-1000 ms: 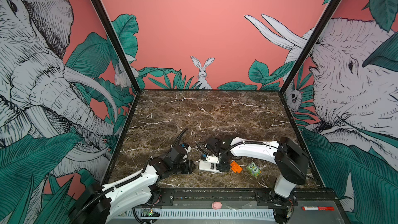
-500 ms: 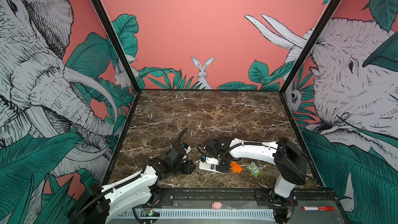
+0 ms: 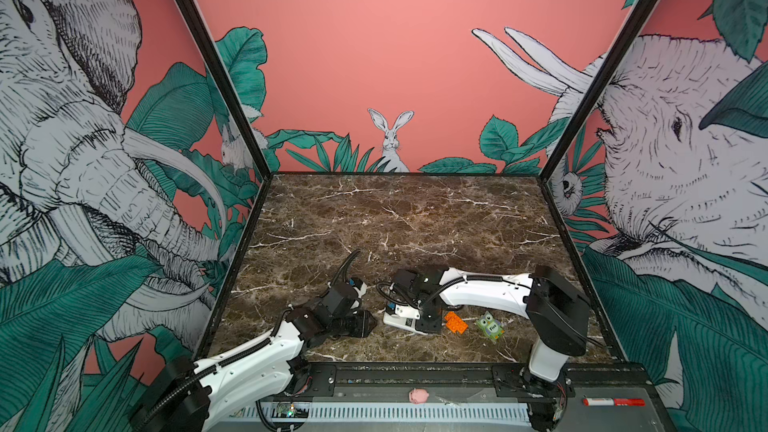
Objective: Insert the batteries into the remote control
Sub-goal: 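Slide the cover along the remote to close the compartment with the right gripper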
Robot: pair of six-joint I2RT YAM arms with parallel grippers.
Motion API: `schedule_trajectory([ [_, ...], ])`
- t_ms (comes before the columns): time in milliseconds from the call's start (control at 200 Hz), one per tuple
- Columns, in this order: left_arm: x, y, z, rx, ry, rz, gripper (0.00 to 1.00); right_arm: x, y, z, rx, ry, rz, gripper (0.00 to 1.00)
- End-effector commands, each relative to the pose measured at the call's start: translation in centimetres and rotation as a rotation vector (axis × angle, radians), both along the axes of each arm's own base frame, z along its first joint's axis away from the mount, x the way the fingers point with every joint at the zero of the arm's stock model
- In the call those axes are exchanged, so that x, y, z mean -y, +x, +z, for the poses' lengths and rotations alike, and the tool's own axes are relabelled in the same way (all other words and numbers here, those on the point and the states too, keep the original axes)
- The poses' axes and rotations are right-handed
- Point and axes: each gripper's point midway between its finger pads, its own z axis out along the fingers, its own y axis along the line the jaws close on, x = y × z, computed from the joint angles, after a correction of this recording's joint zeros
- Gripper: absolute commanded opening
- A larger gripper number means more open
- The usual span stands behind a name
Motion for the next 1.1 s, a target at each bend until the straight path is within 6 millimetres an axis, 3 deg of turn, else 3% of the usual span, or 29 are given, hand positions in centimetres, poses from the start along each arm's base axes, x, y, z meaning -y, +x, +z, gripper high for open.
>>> schedule_trajectory([
  [0,-0.5,-0.1,-0.5,-0.009,0.011,0.017,0.43,-0.2,-0.6,0.1,-0.017,-0.020,0.020,0.39],
  [195,-0.4,-0.2,-0.7,-0.013,0.006,0.015,0.43,-0.5,-0.8,0.6,-0.021,-0.012,0.004,0.39],
  [710,-0.7,-0.4,-0.7,-0.011,0.005,0.023,0.42,-0.5,-0.2,-0.4,-0.001,-0.058,-0.050,0.43],
  [1095,-0.7,-0.3,-0.6,-0.007,0.010,0.018,0.42,-0.3,0.0,-0.2,0.019,-0.050,-0.069,0.53],
])
